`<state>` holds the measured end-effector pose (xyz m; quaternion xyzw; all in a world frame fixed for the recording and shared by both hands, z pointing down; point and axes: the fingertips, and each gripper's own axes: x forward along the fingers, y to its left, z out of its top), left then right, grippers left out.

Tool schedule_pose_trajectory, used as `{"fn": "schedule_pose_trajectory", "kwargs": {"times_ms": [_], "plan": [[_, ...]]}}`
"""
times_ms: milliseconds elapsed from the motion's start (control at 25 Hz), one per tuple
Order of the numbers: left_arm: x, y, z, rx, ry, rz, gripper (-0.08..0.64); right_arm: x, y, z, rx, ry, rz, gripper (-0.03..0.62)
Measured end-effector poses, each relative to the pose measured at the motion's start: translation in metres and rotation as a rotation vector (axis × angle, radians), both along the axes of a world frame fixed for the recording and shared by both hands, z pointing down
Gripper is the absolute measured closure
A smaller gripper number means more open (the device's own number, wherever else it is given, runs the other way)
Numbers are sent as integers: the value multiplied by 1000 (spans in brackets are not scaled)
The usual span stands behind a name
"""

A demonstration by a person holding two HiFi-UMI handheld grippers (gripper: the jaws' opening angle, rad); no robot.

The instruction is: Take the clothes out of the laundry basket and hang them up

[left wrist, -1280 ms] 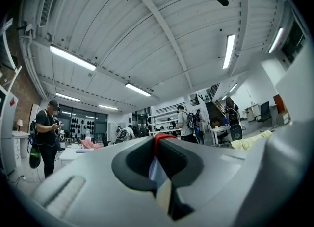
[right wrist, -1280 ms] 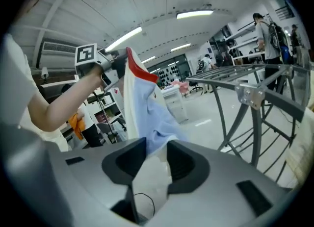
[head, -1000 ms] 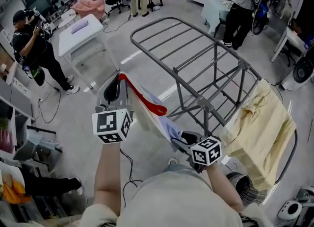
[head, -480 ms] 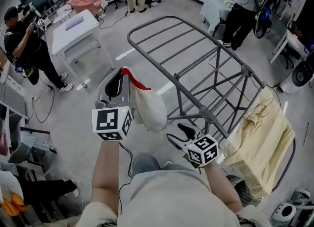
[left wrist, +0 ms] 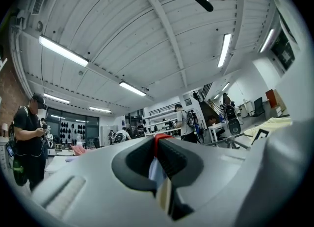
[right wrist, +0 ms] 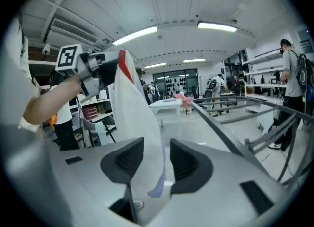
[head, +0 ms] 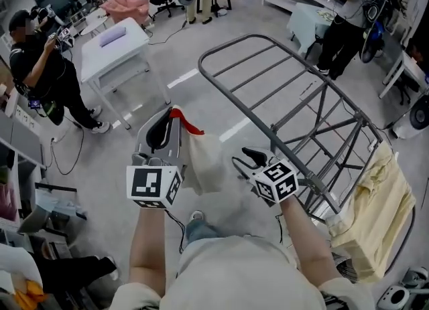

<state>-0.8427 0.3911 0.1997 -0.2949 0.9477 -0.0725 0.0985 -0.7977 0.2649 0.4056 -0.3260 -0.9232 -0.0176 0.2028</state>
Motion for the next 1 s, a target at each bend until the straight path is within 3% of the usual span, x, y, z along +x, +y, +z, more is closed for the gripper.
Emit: {"fn": "schedule_pose_trajectory", "kwargs": {"times_ms": [160,280,480,720,960,1000], "plan": [[-15,26,-6,-11,-15,82,535,-64,34,6,41,-6,-31,433],[-29,50,-9,-21,-30,118,535,-92,74,7,32,-5,-153,421],[-74,89,-5,-24,-19,144,535,-97,142,6,-30,38,-360,391],[-106,106,-8,5,-2,236,535,-93,211,12,-125,90,-426,348],[-136,118,5,-33,7,238,535,-101,248,11,-79,6,-378,539],[-143,121,8,-54,6,230,535,-101,249,11,-62,3,-369,544]]}}
